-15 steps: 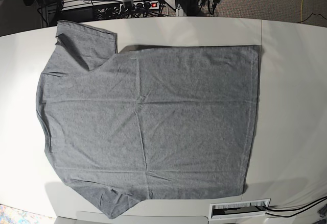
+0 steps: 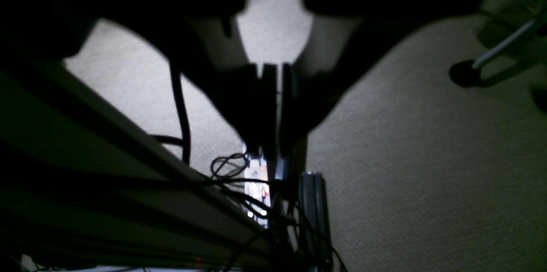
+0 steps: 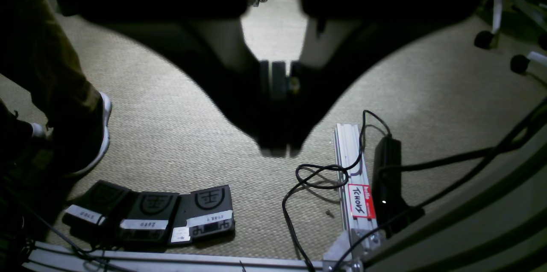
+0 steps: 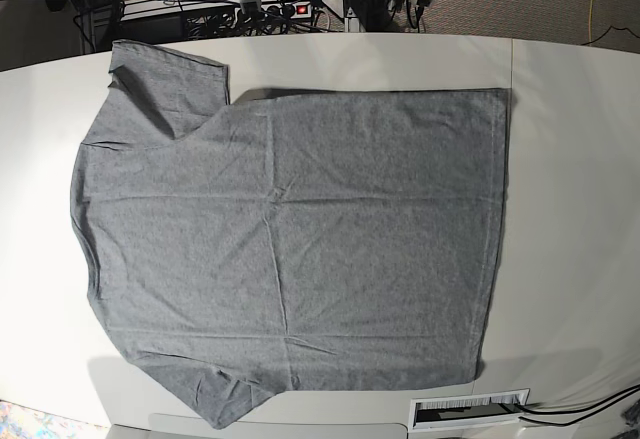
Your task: Fold the T-shirt properly
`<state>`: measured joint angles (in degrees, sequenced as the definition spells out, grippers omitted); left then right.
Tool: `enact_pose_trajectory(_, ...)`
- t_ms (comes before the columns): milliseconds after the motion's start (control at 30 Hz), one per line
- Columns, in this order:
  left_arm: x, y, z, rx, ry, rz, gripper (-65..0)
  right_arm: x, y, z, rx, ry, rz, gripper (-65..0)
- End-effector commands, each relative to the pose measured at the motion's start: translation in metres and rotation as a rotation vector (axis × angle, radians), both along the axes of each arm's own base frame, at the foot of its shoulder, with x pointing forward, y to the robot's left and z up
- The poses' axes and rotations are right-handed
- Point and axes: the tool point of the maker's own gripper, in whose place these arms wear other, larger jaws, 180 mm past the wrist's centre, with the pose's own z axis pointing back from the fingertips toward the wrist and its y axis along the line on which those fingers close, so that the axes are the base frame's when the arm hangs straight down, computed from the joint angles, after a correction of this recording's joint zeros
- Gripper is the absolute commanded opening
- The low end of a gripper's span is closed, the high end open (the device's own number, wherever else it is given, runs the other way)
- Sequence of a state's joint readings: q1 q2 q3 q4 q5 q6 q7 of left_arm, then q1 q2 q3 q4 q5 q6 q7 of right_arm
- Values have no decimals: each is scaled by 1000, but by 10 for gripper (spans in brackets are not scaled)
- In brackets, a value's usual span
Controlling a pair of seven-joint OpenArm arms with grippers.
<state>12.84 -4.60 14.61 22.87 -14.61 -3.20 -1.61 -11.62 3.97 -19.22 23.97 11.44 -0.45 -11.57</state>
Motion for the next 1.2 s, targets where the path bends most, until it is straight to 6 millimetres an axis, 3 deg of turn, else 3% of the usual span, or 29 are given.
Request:
enact_pose_trajectory(0, -10, -3, 1, -6, 18, -13, -650, -2, -4, 0, -7, 1, -3, -650)
enact_pose_trajectory(500, -19, -3, 1, -6, 29, -13, -650, -3, -5, 0, -11, 6, 16, -650)
enact_pose_trajectory(633, -21, 1, 1, 1, 31, -23, -650, -12, -8, 1, -21, 23, 73, -650)
enact_pose_trajectory(800, -32, 14, 1, 22, 42, -56, -650, -29, -21, 3, -33, 59, 136, -650)
enact_pose_trajectory(1167, -73, 38, 11, 43, 48, -64, -650, -63, -85, 14, -105, 136, 167, -650)
